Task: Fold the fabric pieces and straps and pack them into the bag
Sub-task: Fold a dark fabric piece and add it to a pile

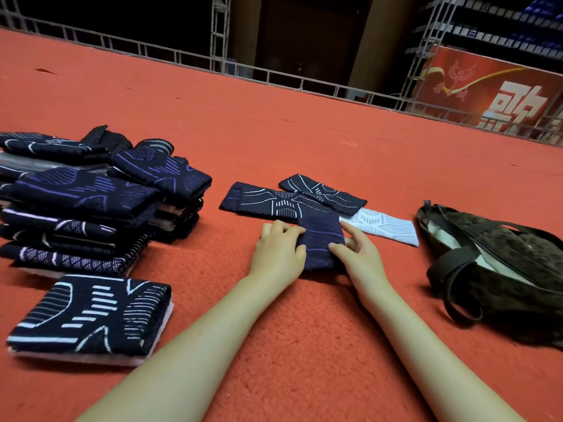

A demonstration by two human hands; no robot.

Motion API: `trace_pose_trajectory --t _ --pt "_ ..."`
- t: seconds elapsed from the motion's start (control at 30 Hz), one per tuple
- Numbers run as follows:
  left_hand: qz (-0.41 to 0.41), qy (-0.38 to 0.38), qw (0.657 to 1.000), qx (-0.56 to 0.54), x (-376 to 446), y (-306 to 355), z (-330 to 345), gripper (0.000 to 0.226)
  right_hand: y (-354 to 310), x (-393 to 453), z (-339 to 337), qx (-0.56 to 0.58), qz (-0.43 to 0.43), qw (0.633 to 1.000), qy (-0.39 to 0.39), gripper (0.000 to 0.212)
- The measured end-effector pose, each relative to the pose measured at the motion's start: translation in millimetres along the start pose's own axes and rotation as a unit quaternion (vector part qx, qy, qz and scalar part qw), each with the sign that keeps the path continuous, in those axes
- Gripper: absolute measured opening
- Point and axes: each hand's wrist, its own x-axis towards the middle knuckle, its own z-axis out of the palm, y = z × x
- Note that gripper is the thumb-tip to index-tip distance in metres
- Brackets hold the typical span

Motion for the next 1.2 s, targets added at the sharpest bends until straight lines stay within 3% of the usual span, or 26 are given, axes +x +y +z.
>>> trace_pose_trajectory --t 0.2,0.33,0.4,0.5,0.6,0.67,0.7,0.8,0.9,1.07,1.2 --pt "0.039 -0.011 0.991 -0.131 -1 11 8 0.037 -14 -1 -10 0.113 -0.035 0.993 0.019 0.038" --pt "0.006 -0.04 0.973 -0.228 -2 18 10 0.028 -18 -5 -4 0.132 0.003 0.99 -0.045 0.029" --pt "-0.041 -0.044 0.96 -0.273 0 19 8 0.029 -15 -6 -1 0.062 -0.01 0.996 -0.063 0.026" --pt "-0.123 -0.031 0.909 -0.397 3 19 3 0.033 -10 -8 3 -0.132 -0.095 0.985 -0.061 0.031" --pt "-0.16 -0.034 0.89 -0.426 6 16 0 0.036 -7 -11 7 -0.188 -0.11 0.974 -0.068 0.034" --pt "-0.157 -0.05 0.9 -0.403 8 12 -2 0.042 -4 -10 10 -0.173 -0.097 0.978 -0.066 0.038" --pt "-0.14 -0.052 0.922 -0.357 8 11 -3 0.046 -2 -9 10 -0.163 -0.08 0.981 -0.067 0.042" --pt "-0.068 -0.033 0.992 -0.098 8 -1 -7 0.055 -3 -10 10 -0.155 -0.026 0.986 -0.062 0.06" --pt "-0.074 -0.068 0.994 0.046 5 -9 -9 0.051 -4 -11 11 -0.086 0.036 0.993 -0.07 0.065" --pt "-0.063 -0.064 0.994 0.063 4 -7 -5 0.052 -4 -12 13 -0.037 0.055 0.993 -0.097 0.045" --pt "-0.09 -0.01 0.993 -0.081 7 -8 -9 0.062 -11 -13 11 -0.018 -0.013 0.997 -0.07 0.04"
